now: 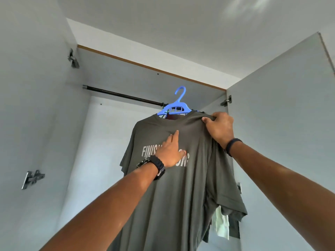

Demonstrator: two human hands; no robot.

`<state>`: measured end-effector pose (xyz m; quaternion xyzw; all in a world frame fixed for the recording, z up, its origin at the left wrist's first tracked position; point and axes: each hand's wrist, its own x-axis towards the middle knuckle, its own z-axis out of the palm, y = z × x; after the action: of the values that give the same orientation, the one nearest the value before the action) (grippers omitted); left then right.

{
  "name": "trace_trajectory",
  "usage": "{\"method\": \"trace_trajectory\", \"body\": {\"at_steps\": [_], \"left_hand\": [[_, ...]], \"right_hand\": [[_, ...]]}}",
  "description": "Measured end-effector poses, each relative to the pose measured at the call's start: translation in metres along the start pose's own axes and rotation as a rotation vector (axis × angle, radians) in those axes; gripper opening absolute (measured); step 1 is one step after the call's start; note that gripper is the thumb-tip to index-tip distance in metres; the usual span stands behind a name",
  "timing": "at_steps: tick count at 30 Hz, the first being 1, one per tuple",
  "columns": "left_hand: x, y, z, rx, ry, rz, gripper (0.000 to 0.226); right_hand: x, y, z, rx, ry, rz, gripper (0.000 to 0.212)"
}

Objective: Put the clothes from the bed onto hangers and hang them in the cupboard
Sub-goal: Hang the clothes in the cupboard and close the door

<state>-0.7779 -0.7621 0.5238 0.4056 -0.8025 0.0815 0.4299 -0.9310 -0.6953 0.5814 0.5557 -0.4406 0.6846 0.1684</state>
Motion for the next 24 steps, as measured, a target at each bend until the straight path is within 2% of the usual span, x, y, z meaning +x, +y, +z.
{"method": "trace_trajectory", "body": {"at_steps": [7,10,12,14,20,24], "left_hand": [[0.076,-0.065,0.068,0.043,-0.007,0.011,0.121],[0.105,-0.095,0.105,0.072,0.015,0.001,0.133],[0.122,-0.118,0.119,0.000,0.067,-0.010,0.122],[0.139,-0.144,0.132,-0.037,0.120,0.016,0.099],[0.211,-0.245,0.133,0.039,0.136,0.070,0.050],[0.253,-0.298,0.117,0.073,0.227,0.095,0.034]], "right_hand": [[0.078,0.068,0.102,0.030,-0.019,0.016,0.031],[0.100,0.097,0.147,0.032,0.000,0.017,0.032],[0.111,0.111,0.173,0.029,0.006,0.028,0.032],[0.124,0.126,0.206,0.028,0.017,0.008,0.025],[0.181,0.154,0.312,-0.033,0.047,-0.117,0.028],[0.214,0.164,0.369,-0.039,0.095,-0.143,0.023]]}}
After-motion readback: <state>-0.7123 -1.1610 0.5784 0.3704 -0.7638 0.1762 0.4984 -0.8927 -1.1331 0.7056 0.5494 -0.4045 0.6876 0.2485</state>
